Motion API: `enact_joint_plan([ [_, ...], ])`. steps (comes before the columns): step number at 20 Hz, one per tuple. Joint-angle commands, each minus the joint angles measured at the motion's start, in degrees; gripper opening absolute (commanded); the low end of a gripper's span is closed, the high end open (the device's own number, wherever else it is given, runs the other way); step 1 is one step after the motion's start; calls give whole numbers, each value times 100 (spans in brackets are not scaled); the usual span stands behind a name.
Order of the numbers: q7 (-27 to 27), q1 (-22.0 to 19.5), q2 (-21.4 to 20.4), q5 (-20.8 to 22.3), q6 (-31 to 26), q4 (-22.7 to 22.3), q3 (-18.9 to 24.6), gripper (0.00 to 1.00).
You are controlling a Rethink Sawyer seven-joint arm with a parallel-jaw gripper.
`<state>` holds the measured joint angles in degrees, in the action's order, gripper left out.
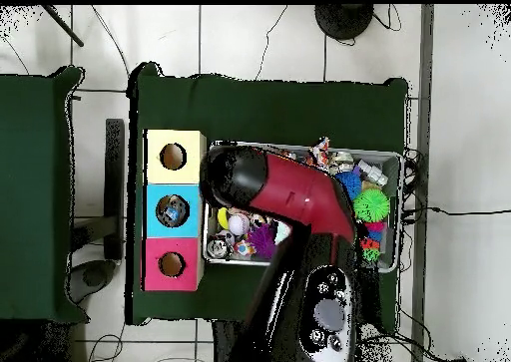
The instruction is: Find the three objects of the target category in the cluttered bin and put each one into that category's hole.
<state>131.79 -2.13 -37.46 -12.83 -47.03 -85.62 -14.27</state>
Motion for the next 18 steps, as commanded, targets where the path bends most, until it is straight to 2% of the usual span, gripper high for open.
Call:
enact_joint_plan([
  [1,-1585,-982,-248,835,-11,-82,564,100],
  [5,-2134,-1385,-395,1414,199,-183,855,100],
  [6,-2229,-1480,-437,1531,255,-219,949,0],
  [11,-2068,-1692,-635,1887,20,-214,1140,0],
  [18,-2226,-2178,-727,2198,-93,-261,1538,0],
])
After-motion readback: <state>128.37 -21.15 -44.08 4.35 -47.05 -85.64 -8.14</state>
